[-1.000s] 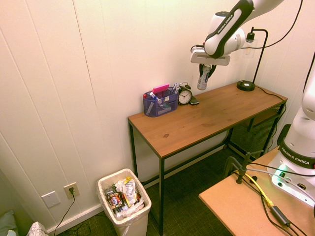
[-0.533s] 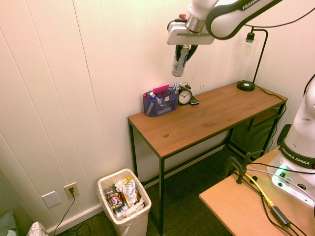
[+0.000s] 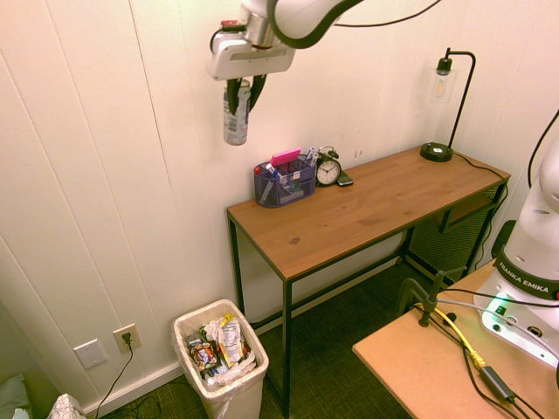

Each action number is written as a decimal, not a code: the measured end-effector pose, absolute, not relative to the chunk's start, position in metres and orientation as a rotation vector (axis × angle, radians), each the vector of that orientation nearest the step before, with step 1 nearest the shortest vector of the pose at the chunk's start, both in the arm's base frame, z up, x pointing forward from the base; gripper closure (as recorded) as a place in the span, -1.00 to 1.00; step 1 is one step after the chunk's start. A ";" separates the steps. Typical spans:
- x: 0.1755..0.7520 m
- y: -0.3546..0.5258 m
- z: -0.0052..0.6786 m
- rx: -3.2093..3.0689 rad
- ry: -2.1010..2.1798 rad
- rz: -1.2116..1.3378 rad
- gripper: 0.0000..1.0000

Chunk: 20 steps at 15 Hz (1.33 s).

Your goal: Throw the can in the trash bin

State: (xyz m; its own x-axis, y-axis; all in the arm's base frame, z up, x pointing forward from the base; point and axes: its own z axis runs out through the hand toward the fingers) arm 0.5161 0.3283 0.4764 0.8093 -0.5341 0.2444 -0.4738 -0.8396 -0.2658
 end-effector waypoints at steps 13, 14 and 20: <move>0.545 0.420 0.331 -2.902 0.582 -0.061 1.00; 0.544 0.424 0.316 -2.901 0.583 -0.040 1.00; 0.549 0.415 0.288 -2.920 0.641 -0.031 -1.00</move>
